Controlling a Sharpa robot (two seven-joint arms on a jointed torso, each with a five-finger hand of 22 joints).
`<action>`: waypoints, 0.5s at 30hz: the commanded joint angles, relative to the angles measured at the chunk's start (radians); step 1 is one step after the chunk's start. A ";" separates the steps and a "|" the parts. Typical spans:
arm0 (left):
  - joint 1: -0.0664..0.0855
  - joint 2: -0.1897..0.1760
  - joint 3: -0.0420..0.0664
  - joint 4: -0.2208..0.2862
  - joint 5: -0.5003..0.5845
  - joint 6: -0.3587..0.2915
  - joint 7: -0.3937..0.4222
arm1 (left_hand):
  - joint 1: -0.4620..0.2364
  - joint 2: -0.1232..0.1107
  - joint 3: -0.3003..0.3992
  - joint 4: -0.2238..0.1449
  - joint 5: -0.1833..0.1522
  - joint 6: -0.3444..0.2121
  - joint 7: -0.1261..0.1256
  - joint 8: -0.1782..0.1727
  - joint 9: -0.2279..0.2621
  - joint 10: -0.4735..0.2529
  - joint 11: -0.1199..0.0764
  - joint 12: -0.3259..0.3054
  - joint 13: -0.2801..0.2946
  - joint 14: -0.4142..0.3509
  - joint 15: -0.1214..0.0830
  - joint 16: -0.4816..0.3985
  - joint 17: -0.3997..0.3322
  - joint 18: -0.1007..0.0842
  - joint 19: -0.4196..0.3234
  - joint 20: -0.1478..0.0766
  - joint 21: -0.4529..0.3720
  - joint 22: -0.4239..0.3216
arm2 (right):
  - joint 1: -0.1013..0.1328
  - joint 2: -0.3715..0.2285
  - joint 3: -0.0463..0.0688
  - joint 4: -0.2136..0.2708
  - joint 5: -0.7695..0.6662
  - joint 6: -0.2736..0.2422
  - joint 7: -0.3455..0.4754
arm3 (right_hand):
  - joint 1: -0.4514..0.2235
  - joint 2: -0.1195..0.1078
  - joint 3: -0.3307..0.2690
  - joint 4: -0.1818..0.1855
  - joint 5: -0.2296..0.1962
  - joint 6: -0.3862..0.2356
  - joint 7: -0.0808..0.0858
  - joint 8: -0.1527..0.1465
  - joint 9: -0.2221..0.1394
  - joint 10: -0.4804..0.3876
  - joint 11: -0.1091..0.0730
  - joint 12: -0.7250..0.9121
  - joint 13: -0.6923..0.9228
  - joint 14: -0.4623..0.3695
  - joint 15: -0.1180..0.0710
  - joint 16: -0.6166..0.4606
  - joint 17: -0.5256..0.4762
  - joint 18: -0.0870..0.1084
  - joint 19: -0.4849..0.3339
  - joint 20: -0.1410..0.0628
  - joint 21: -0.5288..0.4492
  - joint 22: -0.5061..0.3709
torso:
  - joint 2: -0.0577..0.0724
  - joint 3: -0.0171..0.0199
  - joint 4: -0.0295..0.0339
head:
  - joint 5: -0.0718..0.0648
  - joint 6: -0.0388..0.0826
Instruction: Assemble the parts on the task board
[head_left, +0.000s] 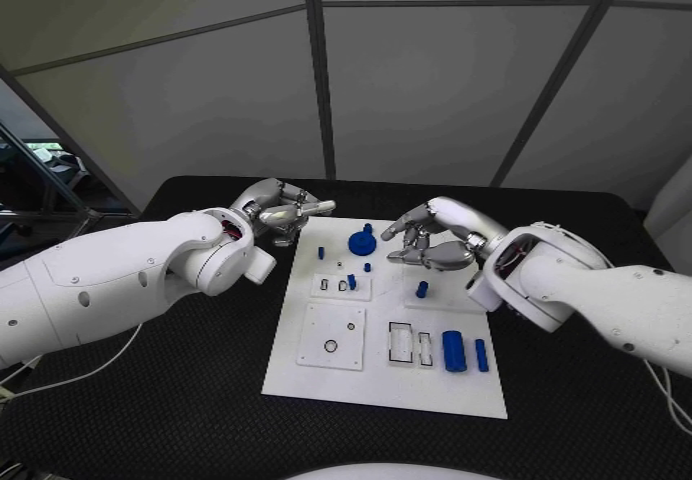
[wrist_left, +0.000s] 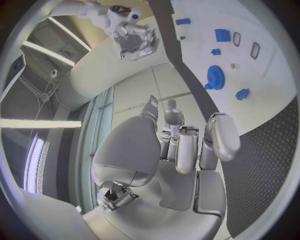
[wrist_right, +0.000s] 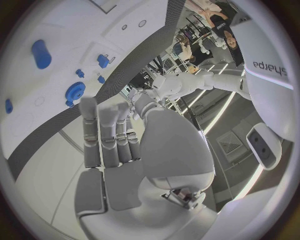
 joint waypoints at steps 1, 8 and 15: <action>0.013 0.010 0.001 0.000 -0.265 0.221 -0.311 | -0.019 0.007 -0.012 0.021 0.000 -0.014 -0.004 0.034 0.031 0.019 -0.004 0.064 0.072 0.084 -0.007 0.016 0.209 -0.004 0.012 -0.003 0.023 0.036 | 0.012 -0.038 0.009 0.012 0.256 0.071 0.061 | 0.004 -0.005 0.038 0.008 0.011 0.014 0.010 -0.014 -0.003 0.013 0.009 -0.173 -0.141 -0.060 0.021 -0.163 -0.085 0.008 -0.054 0.015 -0.108 -0.072 | -0.012 0.0023 -0.0031 | -0.001 -0.005; 0.049 0.059 0.001 -0.009 -0.454 0.376 -0.510 | -0.099 0.029 -0.090 0.131 -0.006 -0.020 -0.032 0.134 0.141 0.096 -0.028 0.183 0.219 0.102 -0.031 0.049 0.253 -0.019 0.050 -0.024 0.076 0.127 | 0.026 -0.092 0.035 0.001 0.364 0.035 0.086 | -0.010 -0.040 0.091 0.023 0.019 0.049 0.029 -0.052 -0.003 0.115 0.040 -0.479 -0.439 -0.077 0.065 -0.468 -0.261 0.012 -0.058 0.066 -0.321 -0.216 | -0.024 0.0086 -0.0038 | 0.003 -0.016; 0.105 0.147 -0.047 -0.058 -0.544 0.410 -0.623 | -0.119 0.024 -0.128 0.171 -0.014 -0.036 -0.036 0.162 0.188 0.091 -0.031 0.177 0.216 0.102 -0.033 0.049 0.253 -0.017 0.045 -0.026 0.074 0.123 | 0.040 -0.096 0.042 -0.040 0.389 -0.016 0.093 | -0.015 -0.040 0.084 0.022 0.037 0.050 0.038 -0.079 -0.002 0.137 0.055 -0.554 -0.533 -0.060 0.079 -0.568 -0.326 0.011 -0.034 0.080 -0.410 -0.279 | -0.032 0.0157 -0.0025 | 0.012 -0.025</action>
